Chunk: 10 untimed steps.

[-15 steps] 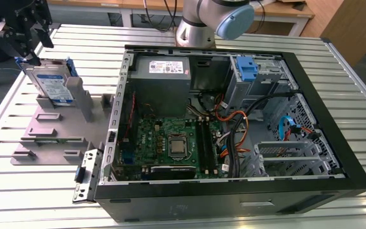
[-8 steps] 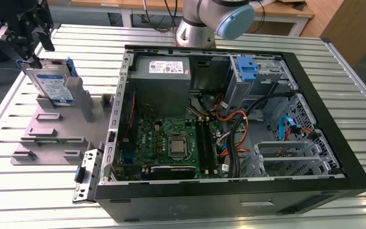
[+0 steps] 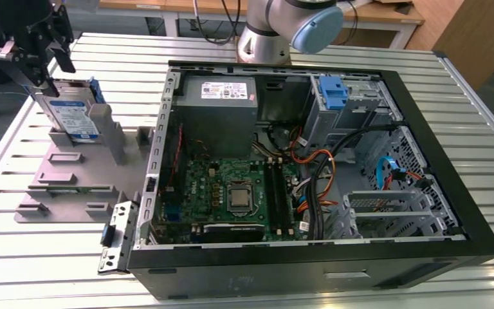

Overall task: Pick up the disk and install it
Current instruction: 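Pick up the disk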

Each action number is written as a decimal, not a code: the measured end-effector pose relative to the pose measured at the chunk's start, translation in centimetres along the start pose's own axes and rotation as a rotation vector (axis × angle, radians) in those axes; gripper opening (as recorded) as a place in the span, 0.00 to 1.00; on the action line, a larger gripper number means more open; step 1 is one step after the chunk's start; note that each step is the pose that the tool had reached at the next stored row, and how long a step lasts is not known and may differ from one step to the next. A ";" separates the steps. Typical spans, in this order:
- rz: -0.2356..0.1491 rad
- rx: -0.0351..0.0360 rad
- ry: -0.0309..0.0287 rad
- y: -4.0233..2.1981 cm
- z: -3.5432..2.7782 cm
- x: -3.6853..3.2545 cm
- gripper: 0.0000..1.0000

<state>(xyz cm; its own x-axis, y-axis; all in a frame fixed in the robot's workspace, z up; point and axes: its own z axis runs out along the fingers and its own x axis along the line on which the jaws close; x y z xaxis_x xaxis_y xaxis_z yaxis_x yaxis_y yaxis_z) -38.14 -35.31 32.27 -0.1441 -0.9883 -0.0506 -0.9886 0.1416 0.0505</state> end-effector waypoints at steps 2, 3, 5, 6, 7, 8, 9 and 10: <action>-0.015 -0.0010 0.0009 -0.01 0.11 -0.01 0.64; -0.029 -0.0016 0.0015 -0.01 0.16 -0.01 0.64; -0.060 -0.0032 0.0031 -0.01 0.25 0.00 0.64; -0.076 -0.0039 0.0038 -0.01 0.30 0.00 0.64; -0.089 -0.0046 0.0045 -0.01 0.35 0.00 0.64; -0.096 -0.0048 0.0048 -0.01 0.41 0.01 0.64; -0.102 -0.0051 0.0051 0.00 0.51 0.01 0.64; -0.107 -0.0054 0.0054 0.01 0.61 0.02 0.64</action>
<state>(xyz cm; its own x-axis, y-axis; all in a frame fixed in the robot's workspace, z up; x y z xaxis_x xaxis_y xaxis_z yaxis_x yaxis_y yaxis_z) -38.19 -35.29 31.66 -0.0377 -0.9980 -0.0506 -0.9981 0.0352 0.0504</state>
